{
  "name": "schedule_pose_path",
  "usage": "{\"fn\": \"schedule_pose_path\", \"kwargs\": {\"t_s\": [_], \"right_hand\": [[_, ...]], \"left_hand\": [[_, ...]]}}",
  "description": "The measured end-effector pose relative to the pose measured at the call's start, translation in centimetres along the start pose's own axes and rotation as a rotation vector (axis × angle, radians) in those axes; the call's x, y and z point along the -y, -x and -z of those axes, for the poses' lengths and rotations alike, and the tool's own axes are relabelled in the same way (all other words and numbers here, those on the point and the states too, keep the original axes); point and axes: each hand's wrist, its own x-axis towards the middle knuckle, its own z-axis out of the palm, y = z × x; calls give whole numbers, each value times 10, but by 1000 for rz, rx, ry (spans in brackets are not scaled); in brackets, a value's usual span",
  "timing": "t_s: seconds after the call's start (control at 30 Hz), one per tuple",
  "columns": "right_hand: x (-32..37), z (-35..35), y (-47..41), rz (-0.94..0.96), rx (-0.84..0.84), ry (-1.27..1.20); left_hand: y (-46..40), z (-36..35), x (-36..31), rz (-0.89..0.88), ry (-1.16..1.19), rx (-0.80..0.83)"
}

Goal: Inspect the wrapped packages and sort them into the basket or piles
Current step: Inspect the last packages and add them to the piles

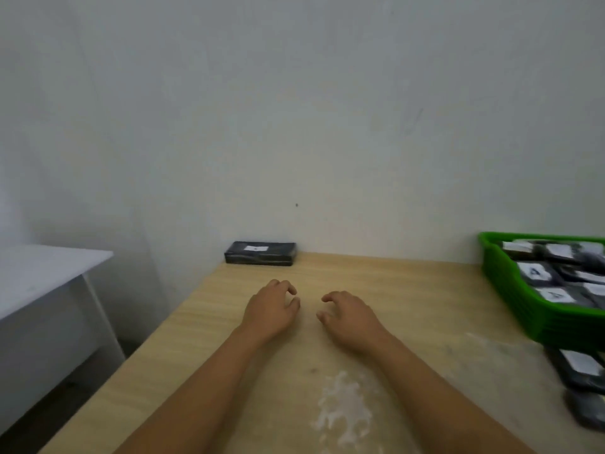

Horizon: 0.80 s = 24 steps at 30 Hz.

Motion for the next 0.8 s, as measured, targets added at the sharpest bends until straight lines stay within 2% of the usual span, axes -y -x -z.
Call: {"fn": "schedule_pose_path", "kwargs": {"t_s": [0.13,0.37,0.5,0.63,0.8], "right_hand": [[10,-24,-45,33,5,125],[14,-41,-115,37,-24,111],[10,-54,-123,69,-72,173],[6,-61,-125,75,-91,171],[6,-62,-126,77,-101,148]], "left_hand": [[-44,8,43,98,-3,-92],[-114,22,107,369,85,-308],[-145,28,133,513,214,-240],[-164,22,148,550,192,-92],[-172,12,147,545,429,-163]]}}
